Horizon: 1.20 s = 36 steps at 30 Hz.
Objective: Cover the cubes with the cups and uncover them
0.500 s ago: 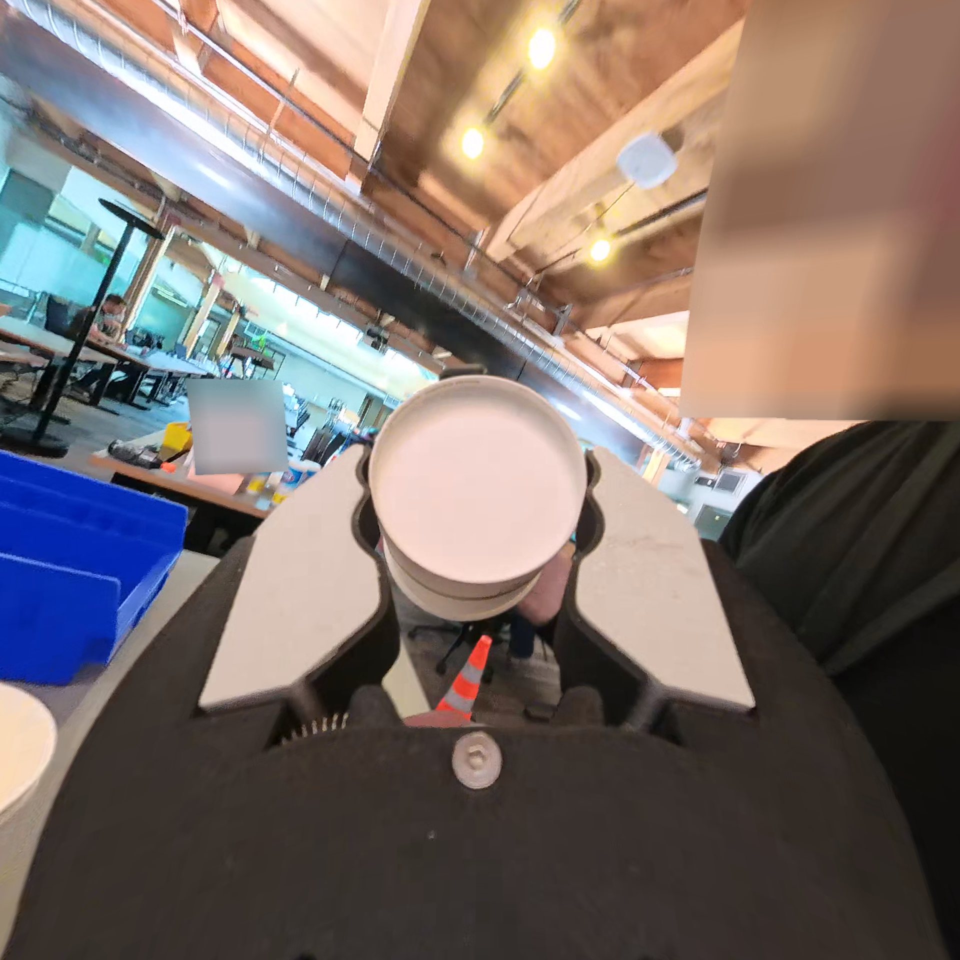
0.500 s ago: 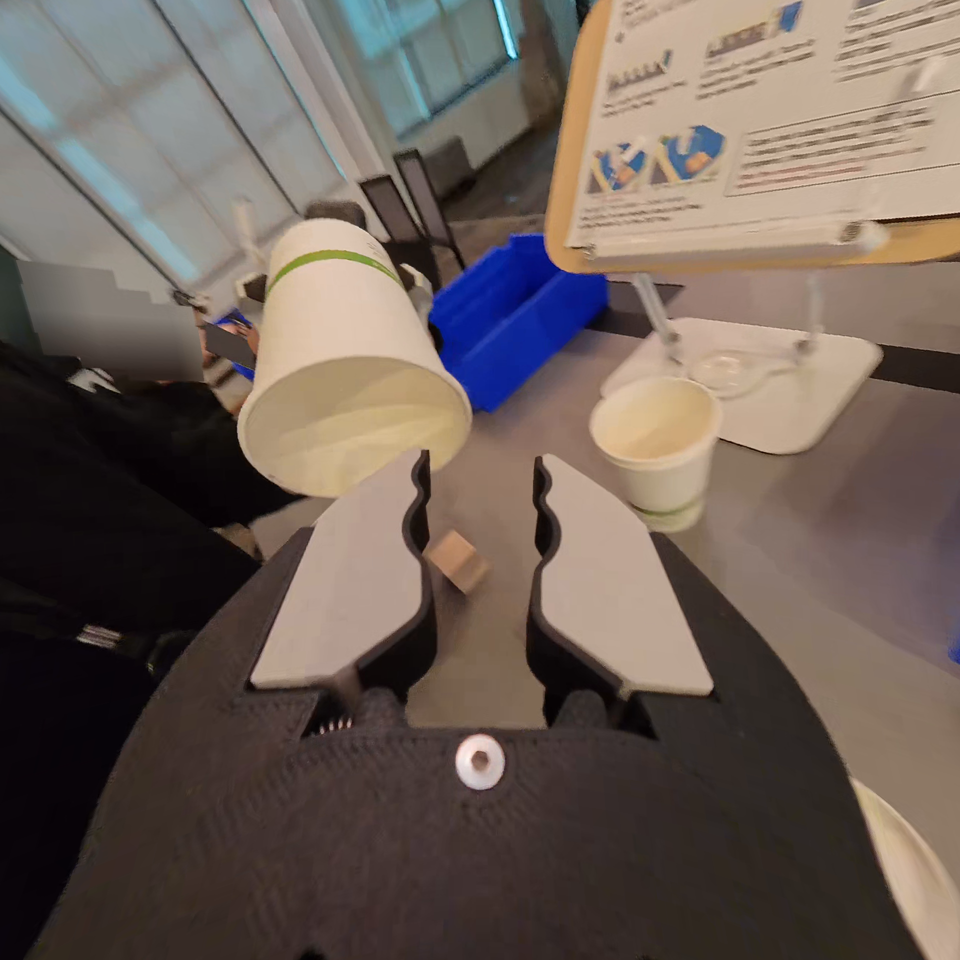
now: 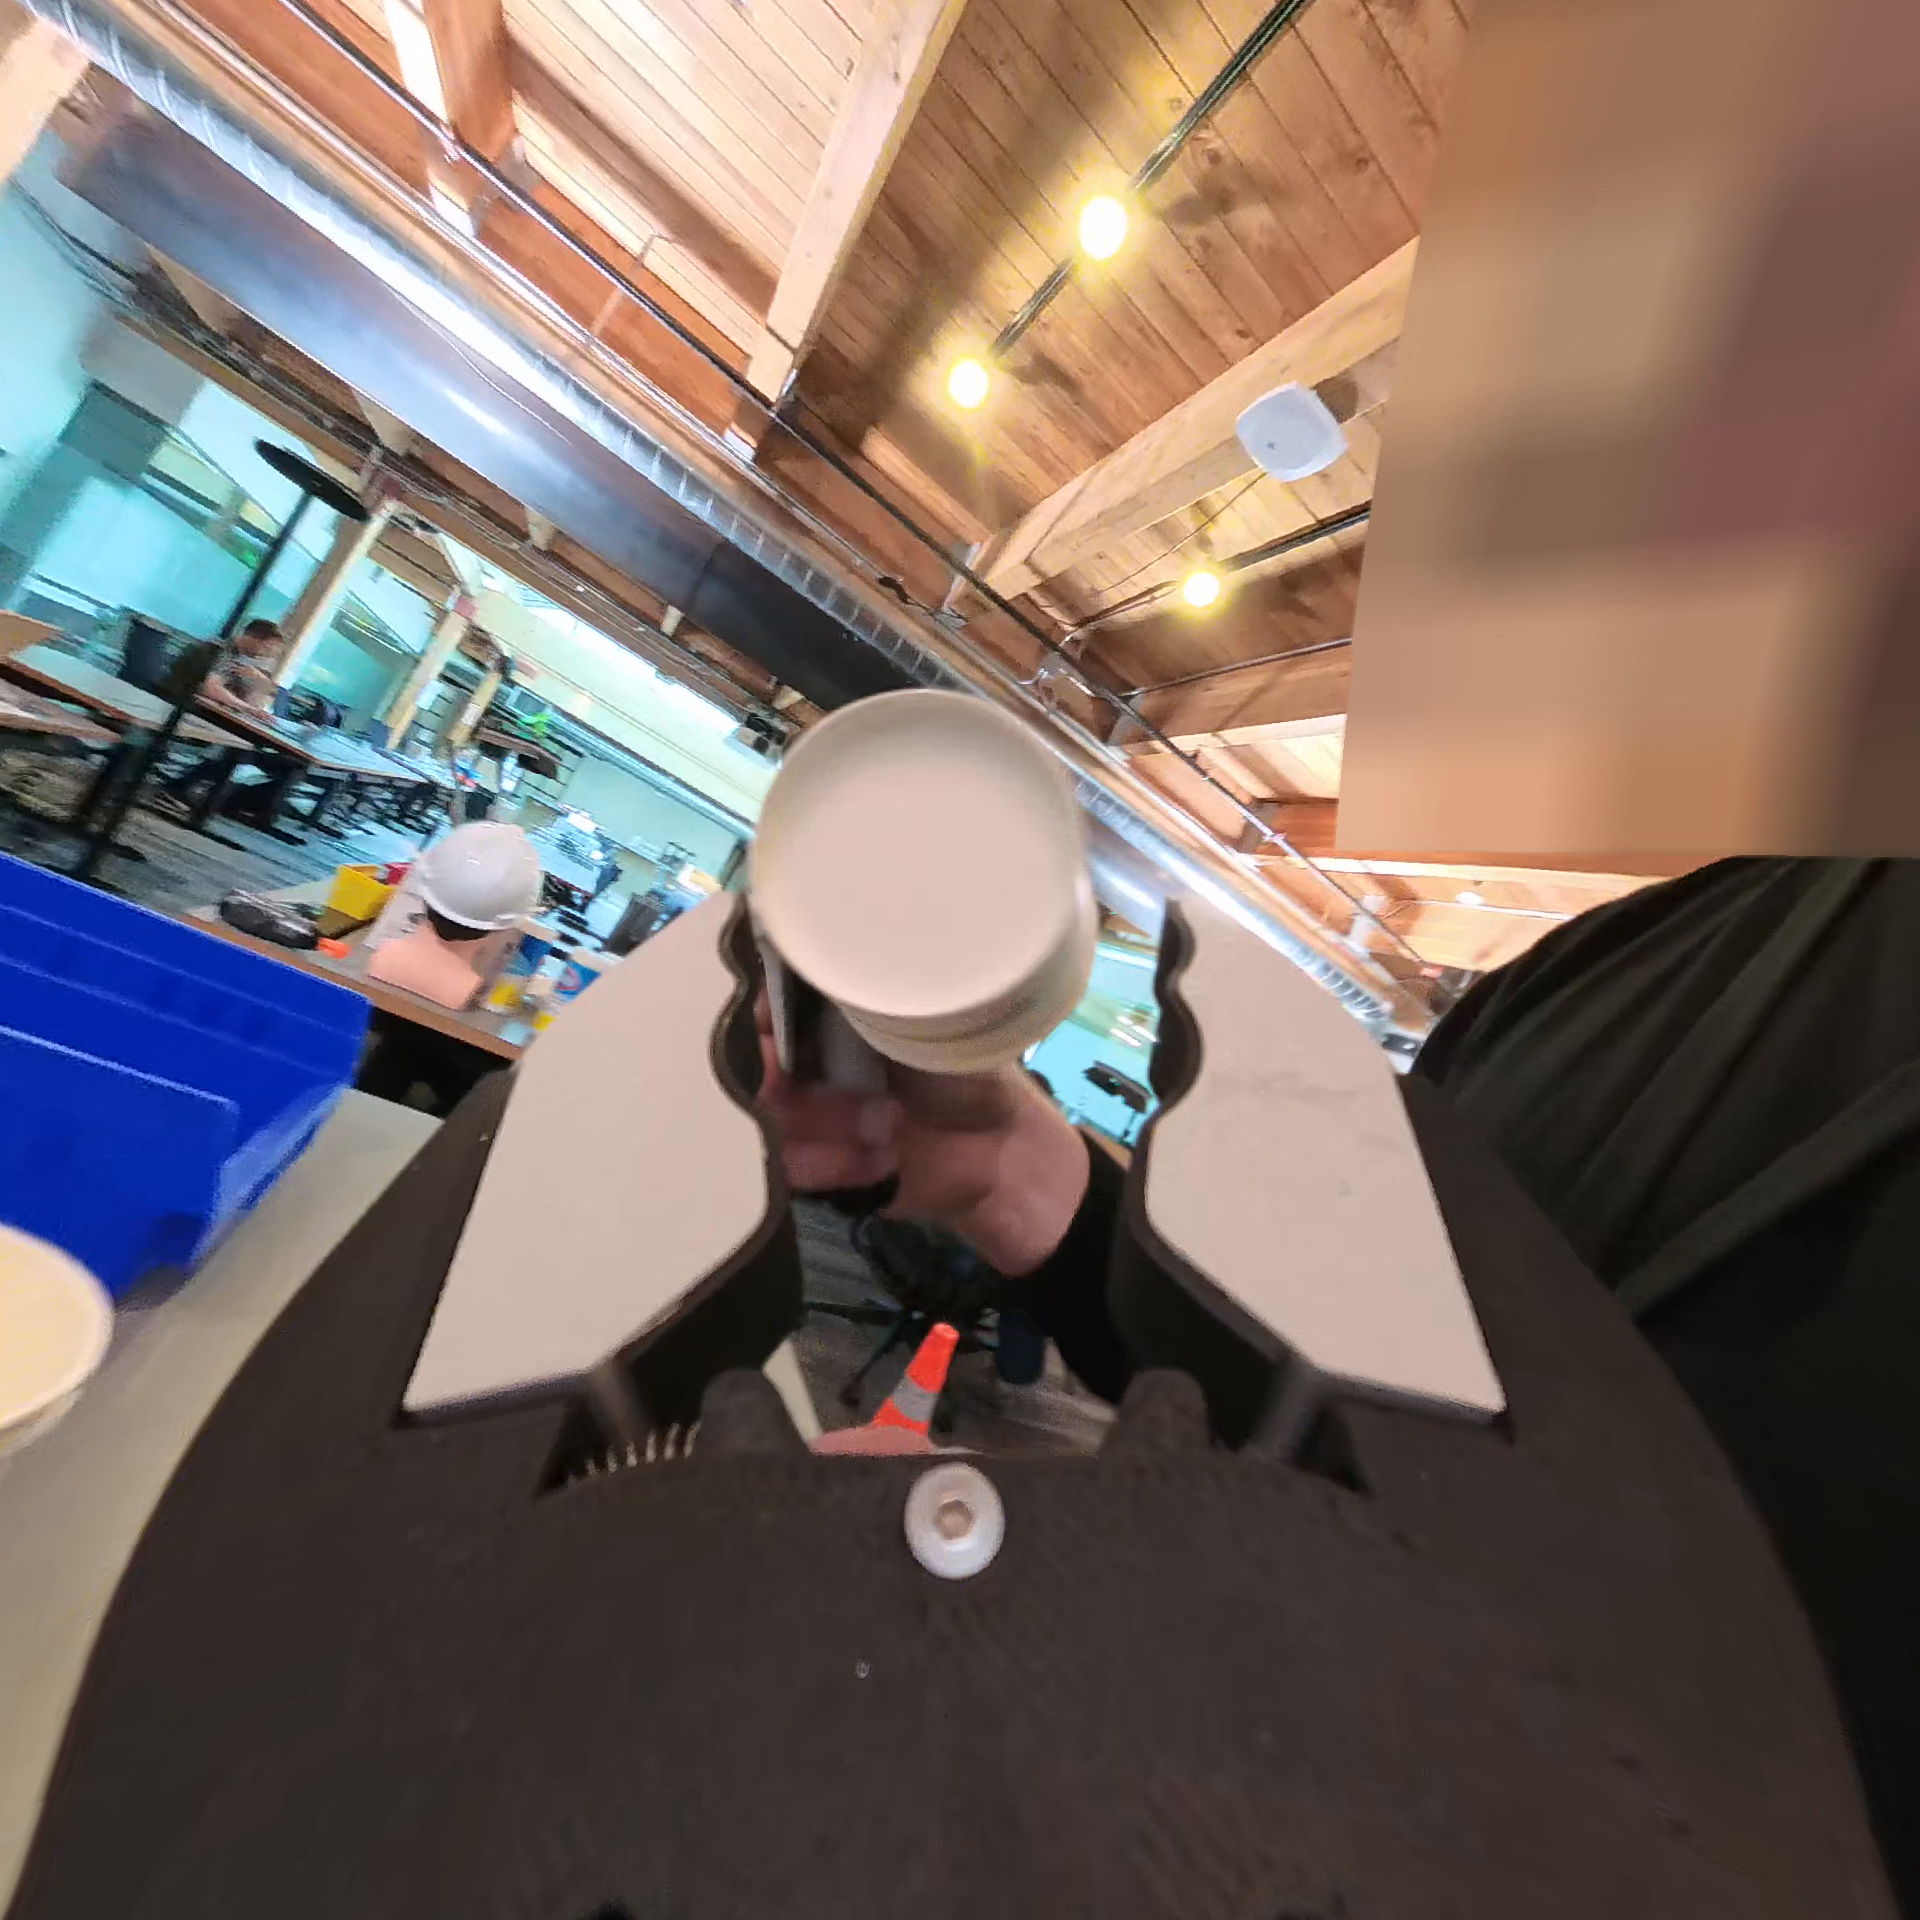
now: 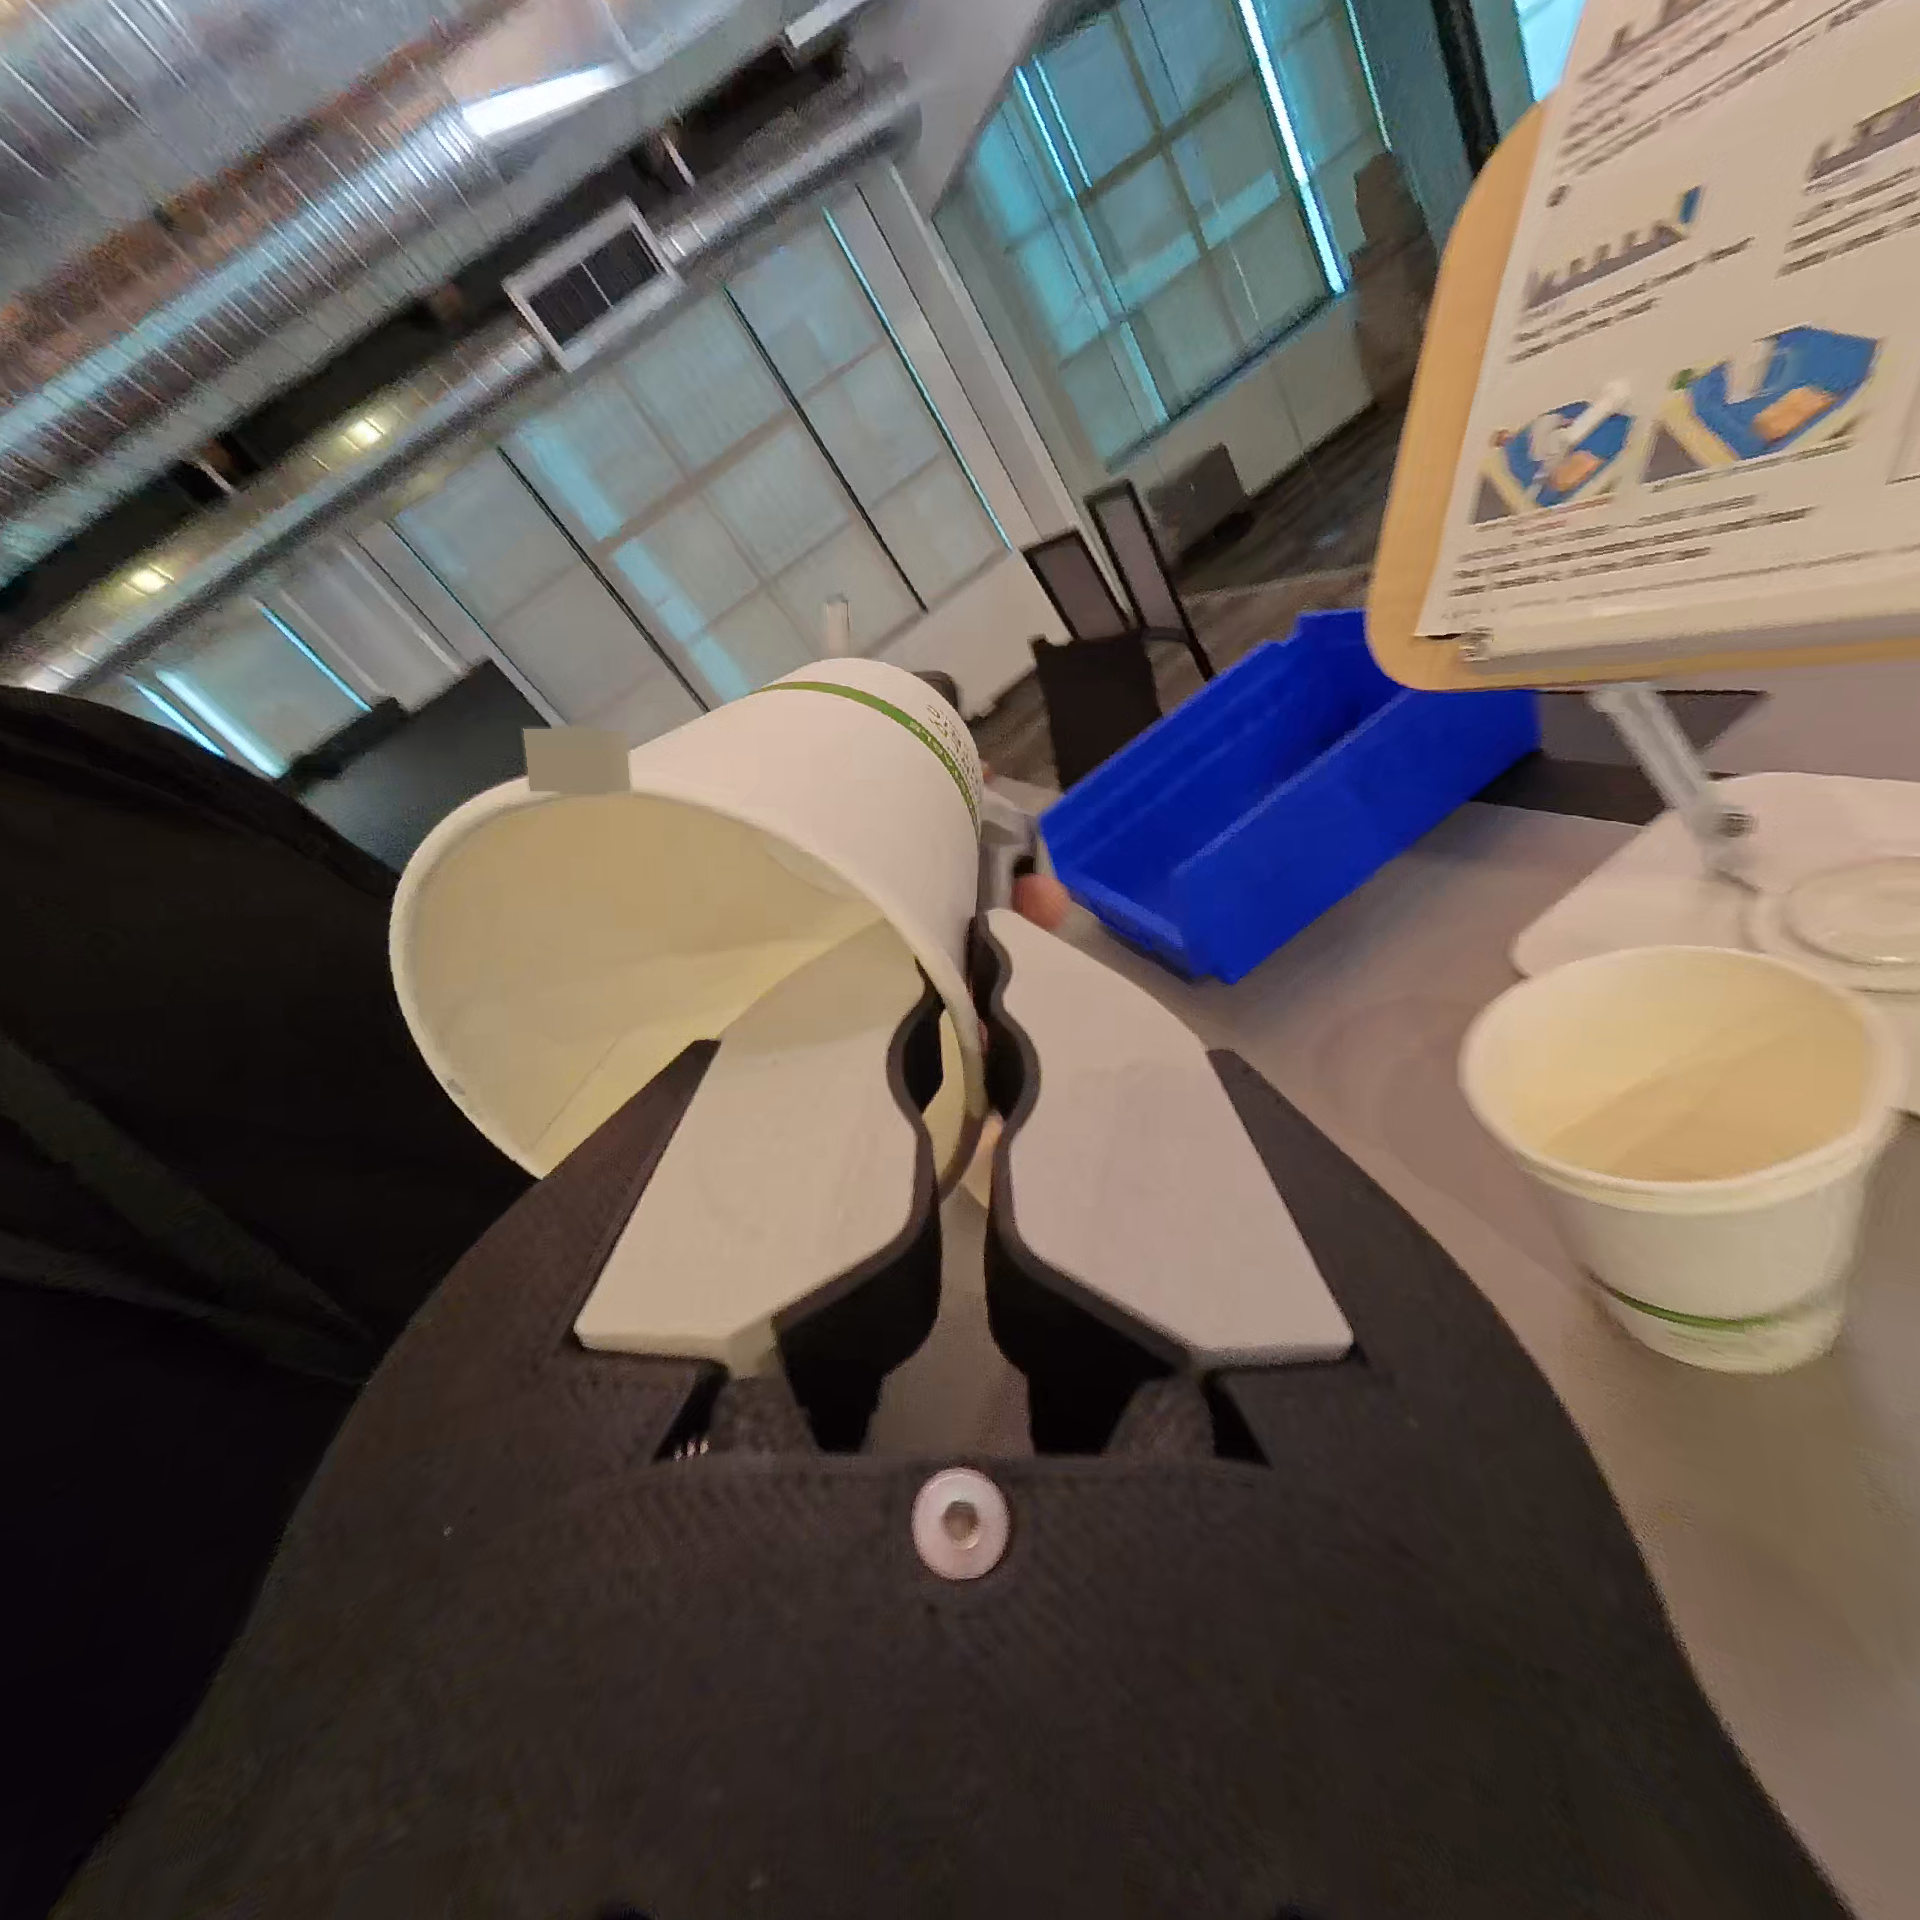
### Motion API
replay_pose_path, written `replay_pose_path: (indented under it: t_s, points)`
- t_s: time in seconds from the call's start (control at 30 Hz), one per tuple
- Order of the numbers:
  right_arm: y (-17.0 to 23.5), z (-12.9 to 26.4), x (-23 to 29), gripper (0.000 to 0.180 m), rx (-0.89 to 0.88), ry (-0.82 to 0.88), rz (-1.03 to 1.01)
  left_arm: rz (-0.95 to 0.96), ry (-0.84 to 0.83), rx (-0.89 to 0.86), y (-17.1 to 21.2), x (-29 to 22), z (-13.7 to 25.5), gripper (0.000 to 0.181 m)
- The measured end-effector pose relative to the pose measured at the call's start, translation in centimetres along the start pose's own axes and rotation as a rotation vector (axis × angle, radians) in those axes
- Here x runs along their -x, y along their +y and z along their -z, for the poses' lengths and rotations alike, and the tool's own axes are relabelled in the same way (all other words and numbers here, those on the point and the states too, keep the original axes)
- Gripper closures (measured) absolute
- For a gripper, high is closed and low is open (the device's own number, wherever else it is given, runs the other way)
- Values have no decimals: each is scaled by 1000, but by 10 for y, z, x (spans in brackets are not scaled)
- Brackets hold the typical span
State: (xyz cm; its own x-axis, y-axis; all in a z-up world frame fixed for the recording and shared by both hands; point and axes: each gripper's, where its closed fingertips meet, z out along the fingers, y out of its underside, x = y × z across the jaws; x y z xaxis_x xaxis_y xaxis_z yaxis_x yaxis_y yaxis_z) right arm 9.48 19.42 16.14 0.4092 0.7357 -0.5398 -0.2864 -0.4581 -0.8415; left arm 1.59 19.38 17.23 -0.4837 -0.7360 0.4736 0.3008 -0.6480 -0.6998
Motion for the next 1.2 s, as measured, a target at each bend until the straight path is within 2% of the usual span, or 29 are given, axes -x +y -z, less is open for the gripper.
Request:
replay_pose_path:
  t_s: [0.07,0.17,0.2,0.33,0.4,0.6,0.77,0.83,0.97,1.1,1.2]
  points:
    - [-11,7,-15,178,113,72,39,-80,-42,43,-3,0,14,125]
    - [-25,11,-53,178,386,271,185,-206,-70,119,-1,-9,31,171]
    - [-29,10,-64,178,487,316,225,-228,-77,136,1,-11,36,181]
    - [-38,-1,-109,177,895,476,356,-236,-128,172,10,-11,46,181]
    - [-38,-14,-128,177,1028,504,369,-238,-146,186,16,-11,49,181]
    - [-4,-30,-171,177,1357,498,290,-256,-172,236,28,-12,54,181]
    - [24,-36,-193,175,1455,505,283,-254,-177,237,27,-13,59,181]
    - [30,-37,-200,141,1470,530,291,-251,-175,238,27,-12,60,181]
    - [11,-37,-189,126,1346,554,344,-253,-161,252,26,-12,58,181]
    - [-9,7,-161,118,1242,628,395,-263,-139,274,26,-12,54,181]
    - [6,64,-144,104,1234,717,352,-256,-123,274,26,-12,53,181]
